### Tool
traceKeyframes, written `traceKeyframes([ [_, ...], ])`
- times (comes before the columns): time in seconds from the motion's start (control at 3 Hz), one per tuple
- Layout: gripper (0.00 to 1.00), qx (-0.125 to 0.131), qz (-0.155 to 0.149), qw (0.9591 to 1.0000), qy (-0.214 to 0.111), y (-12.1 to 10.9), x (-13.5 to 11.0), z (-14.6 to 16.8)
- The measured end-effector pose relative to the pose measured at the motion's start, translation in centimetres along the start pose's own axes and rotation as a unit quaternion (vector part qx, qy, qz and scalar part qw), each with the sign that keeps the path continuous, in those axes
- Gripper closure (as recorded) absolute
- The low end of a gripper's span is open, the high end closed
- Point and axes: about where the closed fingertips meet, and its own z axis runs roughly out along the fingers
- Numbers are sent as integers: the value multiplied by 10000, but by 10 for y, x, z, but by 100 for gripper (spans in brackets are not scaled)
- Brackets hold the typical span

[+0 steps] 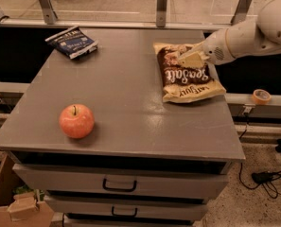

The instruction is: Move brown chip bag near blue chip bag

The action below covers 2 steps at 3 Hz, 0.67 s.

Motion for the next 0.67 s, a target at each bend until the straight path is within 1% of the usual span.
traceKeyframes([
  [0.33,13,293,212,9992,-179,-3,2,-11],
  [0.67,0,517,345,9976,-310,-10,2,-18],
])
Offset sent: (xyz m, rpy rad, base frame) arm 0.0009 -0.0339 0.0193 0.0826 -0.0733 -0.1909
